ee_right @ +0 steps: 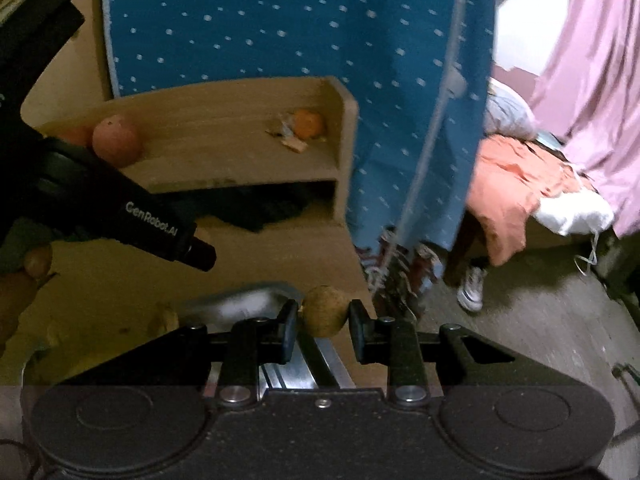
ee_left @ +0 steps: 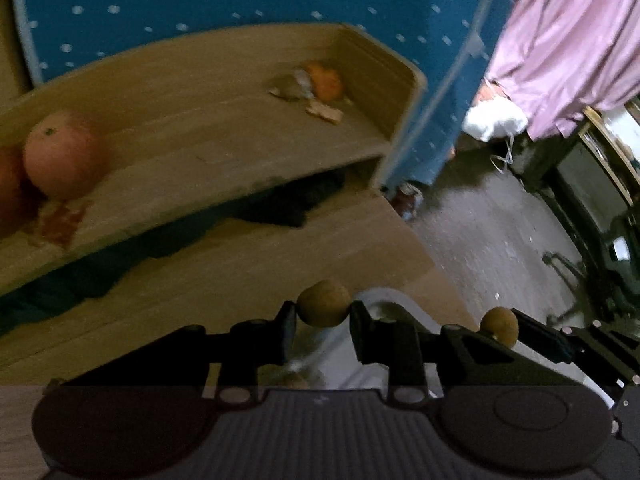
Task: Organize fruits
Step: 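Carry both small brown fruits over the metal tray with both tools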
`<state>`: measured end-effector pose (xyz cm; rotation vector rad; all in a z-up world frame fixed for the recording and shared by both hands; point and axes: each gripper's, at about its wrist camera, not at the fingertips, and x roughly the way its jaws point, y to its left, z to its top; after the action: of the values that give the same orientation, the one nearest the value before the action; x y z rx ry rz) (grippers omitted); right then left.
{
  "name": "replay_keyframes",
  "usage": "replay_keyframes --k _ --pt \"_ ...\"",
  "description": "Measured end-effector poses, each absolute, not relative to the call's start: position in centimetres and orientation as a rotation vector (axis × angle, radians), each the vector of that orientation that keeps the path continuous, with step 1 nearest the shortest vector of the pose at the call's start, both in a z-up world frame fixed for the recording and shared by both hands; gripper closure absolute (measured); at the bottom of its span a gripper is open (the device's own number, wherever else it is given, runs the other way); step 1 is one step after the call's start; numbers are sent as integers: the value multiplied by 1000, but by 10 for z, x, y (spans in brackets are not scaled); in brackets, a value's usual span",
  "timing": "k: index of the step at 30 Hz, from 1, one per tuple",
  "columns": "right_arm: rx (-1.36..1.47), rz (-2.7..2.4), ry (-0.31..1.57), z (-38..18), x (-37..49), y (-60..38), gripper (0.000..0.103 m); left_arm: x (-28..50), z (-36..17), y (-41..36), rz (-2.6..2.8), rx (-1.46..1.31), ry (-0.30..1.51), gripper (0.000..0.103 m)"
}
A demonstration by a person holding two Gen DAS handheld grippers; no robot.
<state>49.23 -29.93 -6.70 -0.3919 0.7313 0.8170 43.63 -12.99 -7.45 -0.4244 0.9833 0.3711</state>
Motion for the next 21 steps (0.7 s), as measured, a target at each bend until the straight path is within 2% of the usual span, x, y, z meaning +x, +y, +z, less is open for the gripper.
replay_keyframes --k 21 --pt "-353 719 845 -96 462 -348 74 445 -100 -186 225 -333 1106 71"
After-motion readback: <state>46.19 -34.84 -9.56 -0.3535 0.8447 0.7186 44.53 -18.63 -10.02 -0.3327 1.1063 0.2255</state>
